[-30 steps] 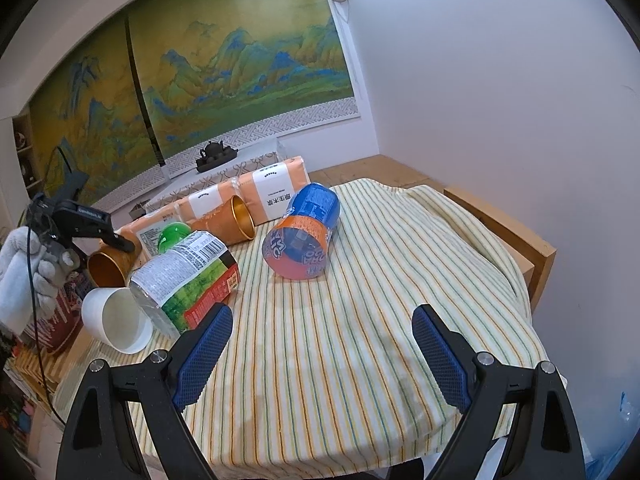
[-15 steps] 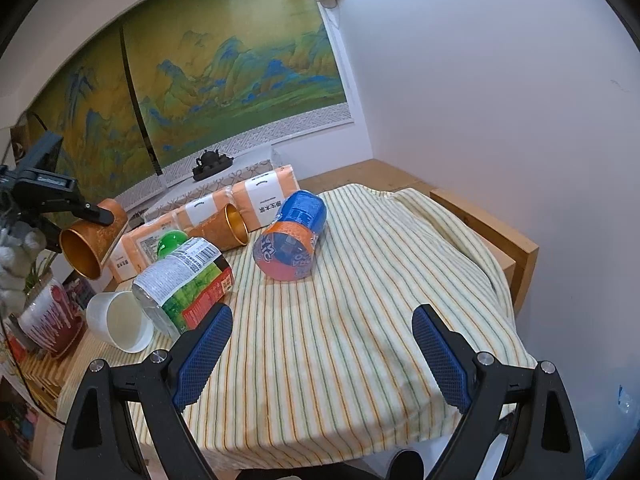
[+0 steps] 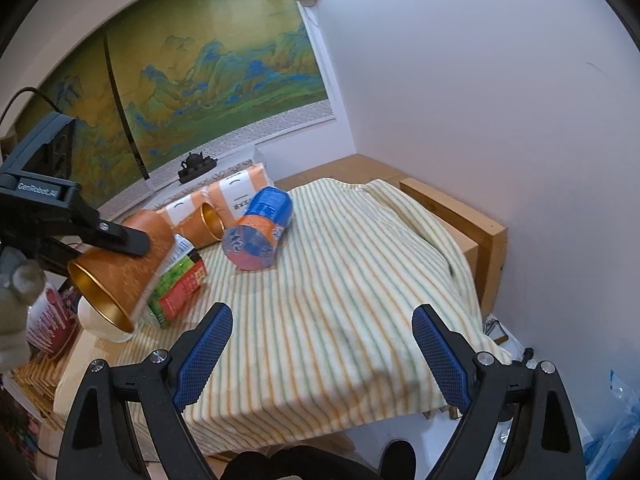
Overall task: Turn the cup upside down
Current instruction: 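Lower the brown cup rim-down onto the cloth and open the left gripper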
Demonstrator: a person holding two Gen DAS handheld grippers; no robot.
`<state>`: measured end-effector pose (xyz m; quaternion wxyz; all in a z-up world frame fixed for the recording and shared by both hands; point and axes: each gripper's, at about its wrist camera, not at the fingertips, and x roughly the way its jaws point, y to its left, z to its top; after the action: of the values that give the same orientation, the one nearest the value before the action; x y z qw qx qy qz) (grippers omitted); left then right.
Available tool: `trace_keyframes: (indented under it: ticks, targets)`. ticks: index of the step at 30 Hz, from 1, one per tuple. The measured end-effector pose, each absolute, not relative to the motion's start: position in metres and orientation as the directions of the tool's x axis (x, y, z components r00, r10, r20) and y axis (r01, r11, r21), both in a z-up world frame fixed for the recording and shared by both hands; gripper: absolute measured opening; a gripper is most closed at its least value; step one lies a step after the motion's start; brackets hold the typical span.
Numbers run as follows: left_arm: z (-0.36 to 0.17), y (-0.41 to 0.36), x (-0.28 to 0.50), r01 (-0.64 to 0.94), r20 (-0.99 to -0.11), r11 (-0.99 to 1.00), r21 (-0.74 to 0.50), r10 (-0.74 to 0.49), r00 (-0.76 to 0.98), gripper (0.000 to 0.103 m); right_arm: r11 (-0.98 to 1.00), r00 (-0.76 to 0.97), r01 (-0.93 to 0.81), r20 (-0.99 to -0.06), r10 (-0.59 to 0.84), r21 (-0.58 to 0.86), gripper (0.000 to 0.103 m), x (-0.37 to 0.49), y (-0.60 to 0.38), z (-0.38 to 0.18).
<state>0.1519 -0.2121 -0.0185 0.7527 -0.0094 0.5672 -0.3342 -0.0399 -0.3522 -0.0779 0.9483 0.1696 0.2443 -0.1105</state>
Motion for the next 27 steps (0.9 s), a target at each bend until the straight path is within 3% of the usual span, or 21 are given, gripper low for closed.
trace_keyframes:
  ticks: [11, 19, 22, 27]
  targets:
    - [-0.072, -0.262, 0.142, 0.479, -0.901, 0.809, -0.34, -0.426, 0.081, 0.066, 0.902, 0.843, 0.333, -0.515, -0.154, 0.274, 0.089, -0.055, -0.369, -0.082]
    - [-0.079, -0.274, 0.142, 0.495, -0.914, 0.814, -0.304, -0.396, 0.09, 0.066, 0.889, 0.833, 0.355, -0.529, -0.161, 0.289, 0.089, -0.059, -0.379, -0.087]
    - [-0.08, -0.276, 0.147, 0.499, -0.915, 0.814, -0.296, -0.392, 0.098, 0.073, 0.892, 0.834, 0.348, -0.53, -0.154, 0.289, 0.089, -0.058, -0.378, -0.088]
    - [-0.072, -0.268, 0.145, 0.503, -0.907, 0.814, -0.291, -0.402, 0.127, 0.074, 0.893, 0.833, 0.34, -0.536, -0.14, 0.295, 0.089, -0.055, -0.378, -0.087]
